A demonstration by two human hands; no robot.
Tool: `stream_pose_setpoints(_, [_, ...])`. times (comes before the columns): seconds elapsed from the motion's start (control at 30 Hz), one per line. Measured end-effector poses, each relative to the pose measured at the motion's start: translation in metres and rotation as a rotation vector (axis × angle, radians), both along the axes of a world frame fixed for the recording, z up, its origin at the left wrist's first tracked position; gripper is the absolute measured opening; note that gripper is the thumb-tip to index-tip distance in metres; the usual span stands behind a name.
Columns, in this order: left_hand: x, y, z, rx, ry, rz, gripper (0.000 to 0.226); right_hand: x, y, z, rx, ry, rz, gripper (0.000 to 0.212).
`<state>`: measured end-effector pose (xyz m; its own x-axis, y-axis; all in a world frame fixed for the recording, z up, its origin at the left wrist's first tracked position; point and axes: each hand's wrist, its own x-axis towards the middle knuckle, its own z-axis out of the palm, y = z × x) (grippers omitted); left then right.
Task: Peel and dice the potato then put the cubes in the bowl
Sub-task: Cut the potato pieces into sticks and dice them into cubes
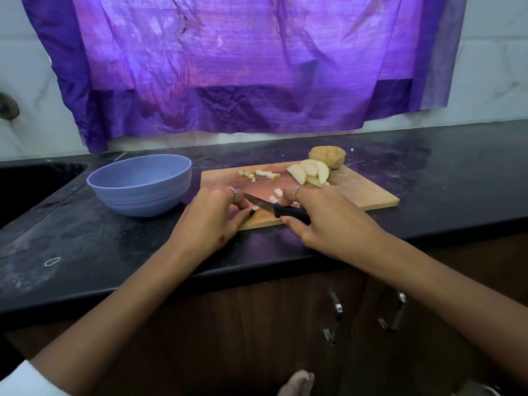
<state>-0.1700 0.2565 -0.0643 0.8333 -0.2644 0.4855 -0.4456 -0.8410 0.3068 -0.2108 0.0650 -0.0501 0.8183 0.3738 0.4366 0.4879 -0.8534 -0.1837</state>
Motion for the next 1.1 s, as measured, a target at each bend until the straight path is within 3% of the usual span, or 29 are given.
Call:
stream_pose_setpoints(0.3, [-0.001, -0.001, 0.0, -0.027, 0.016, 0.011, 0.015, 0.009, 0.002, 0.002, -0.055, -0.011, -0.067, 0.027])
stream_pose_setpoints(0.5, [0.0, 0.0, 0.001, -0.01, 0.028, 0.011, 0.017, 0.0, 0.001, -0.002, 0.107, 0.006, -0.032, 0.024])
stream_pose_setpoints(1.1, [-0.003, 0.005, 0.0, -0.099, 0.094, 0.014, 0.016, -0.002, 0.011, -0.002, 0.014, 0.068, -0.036, 0.027])
